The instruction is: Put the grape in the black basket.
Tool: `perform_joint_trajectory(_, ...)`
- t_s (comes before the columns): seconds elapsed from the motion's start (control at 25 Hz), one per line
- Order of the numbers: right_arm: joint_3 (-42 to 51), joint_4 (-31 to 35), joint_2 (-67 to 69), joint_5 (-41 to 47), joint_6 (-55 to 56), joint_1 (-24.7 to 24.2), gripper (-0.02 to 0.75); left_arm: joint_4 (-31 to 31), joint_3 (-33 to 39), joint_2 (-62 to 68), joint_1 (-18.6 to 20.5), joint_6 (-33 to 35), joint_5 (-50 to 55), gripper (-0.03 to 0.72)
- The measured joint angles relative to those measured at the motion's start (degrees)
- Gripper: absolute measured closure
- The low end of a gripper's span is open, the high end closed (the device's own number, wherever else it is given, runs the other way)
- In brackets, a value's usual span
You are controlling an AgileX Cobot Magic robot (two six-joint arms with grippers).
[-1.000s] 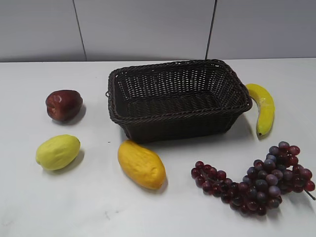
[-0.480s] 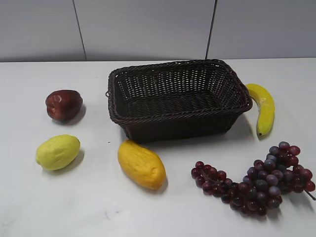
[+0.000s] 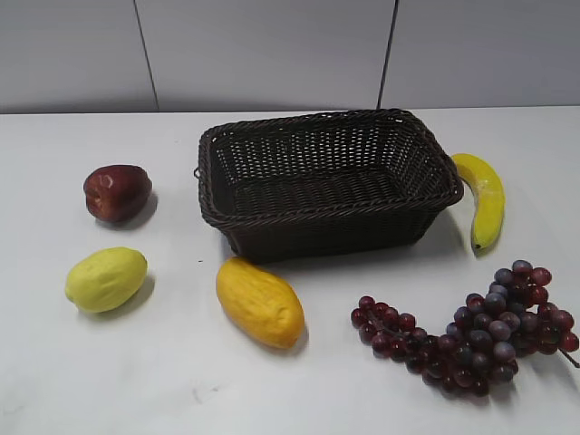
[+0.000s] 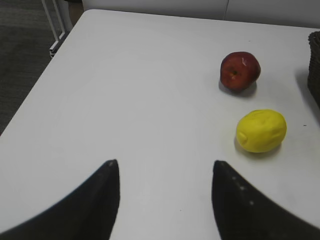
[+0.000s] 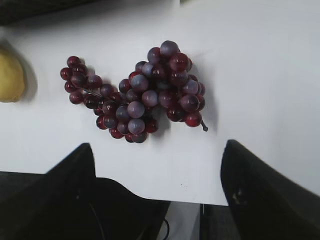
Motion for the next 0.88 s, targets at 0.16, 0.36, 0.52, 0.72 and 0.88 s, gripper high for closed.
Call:
perform_joint_trajectory(0.16, -0.3, 0.6, 7.2, -0.4, -4.1, 0.0, 0.146, 0.0, 0.0, 0.0, 0.0, 0.0, 0.0, 0.136)
perform_joint_trajectory(0.36, -0.3, 1.7, 15.3, -5.2, -6.7, 0.7, 0.146, 0.0, 0.0, 0.0, 0.0, 0.0, 0.0, 0.136)
perform_joint_trajectory(0.52, -0.4, 1.9, 21.0, -11.0, -7.9, 3.1, 0.146, -0.1, 0.0, 0.0, 0.0, 0.0, 0.0, 0.136)
perform_joint_trajectory(0.72, -0.4, 1.9, 28.4, -16.4, -8.2, 4.3, 0.146, 0.0, 0.0, 0.0, 0.0, 0.0, 0.0, 0.136)
perform_joint_trajectory(0.88, -0.4, 1.9, 33.9, -17.9, -8.2, 4.4, 0.146, 0.0, 0.0, 0.0, 0.0, 0.0, 0.0, 0.136)
